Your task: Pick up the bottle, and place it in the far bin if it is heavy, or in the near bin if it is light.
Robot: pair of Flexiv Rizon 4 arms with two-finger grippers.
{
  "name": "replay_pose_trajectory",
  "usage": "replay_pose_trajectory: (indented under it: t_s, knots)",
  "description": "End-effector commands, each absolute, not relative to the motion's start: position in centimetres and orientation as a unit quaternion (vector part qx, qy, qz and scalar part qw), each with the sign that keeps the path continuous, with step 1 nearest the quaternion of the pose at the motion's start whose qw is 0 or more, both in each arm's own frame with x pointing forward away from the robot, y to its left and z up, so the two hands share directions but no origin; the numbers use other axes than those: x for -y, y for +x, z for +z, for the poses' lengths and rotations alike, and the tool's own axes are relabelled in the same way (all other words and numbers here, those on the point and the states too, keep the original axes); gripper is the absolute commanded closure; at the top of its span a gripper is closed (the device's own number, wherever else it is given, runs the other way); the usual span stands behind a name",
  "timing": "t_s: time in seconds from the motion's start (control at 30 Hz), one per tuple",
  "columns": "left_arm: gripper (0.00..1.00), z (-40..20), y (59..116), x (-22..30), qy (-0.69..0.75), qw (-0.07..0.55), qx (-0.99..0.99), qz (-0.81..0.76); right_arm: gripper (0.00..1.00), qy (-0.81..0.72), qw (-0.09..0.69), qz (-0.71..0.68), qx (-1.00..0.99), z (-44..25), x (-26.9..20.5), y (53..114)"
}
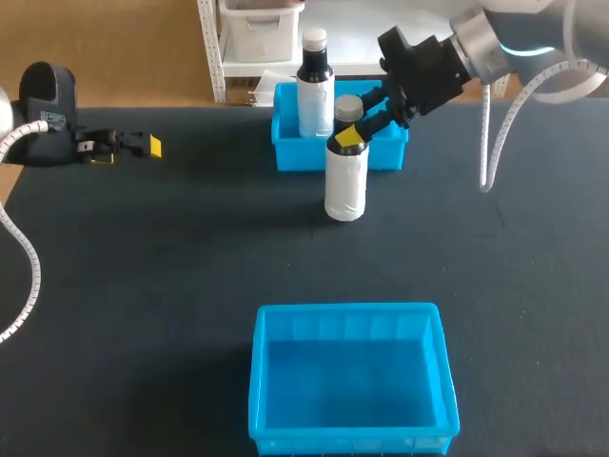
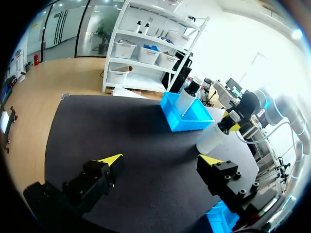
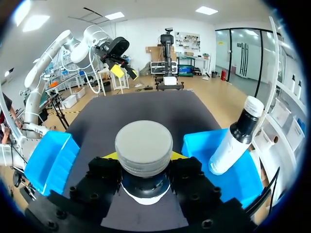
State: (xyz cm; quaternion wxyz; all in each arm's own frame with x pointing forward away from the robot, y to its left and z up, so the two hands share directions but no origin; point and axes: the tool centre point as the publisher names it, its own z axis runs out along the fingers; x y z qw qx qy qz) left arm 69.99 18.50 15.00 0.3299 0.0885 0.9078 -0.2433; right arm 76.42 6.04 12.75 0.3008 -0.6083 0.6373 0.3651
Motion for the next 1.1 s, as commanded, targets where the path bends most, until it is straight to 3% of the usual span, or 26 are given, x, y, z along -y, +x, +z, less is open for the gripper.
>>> replay_pose_trajectory:
  t_s: [0.03,1.1]
  knots:
    - [0.00,15.0,70.0,-18.5,0.088,0.330,-0.908,-0.243,1.00,-0.606,0.308,0.359,-0.640,13.8,-5.3,75.5]
    - [0.00,15.0,70.0,-18.5,0.088,0.330,-0.908,-0.243,1.00,-0.597,0.327,0.299,-0.668,22.4,2.9,77.8]
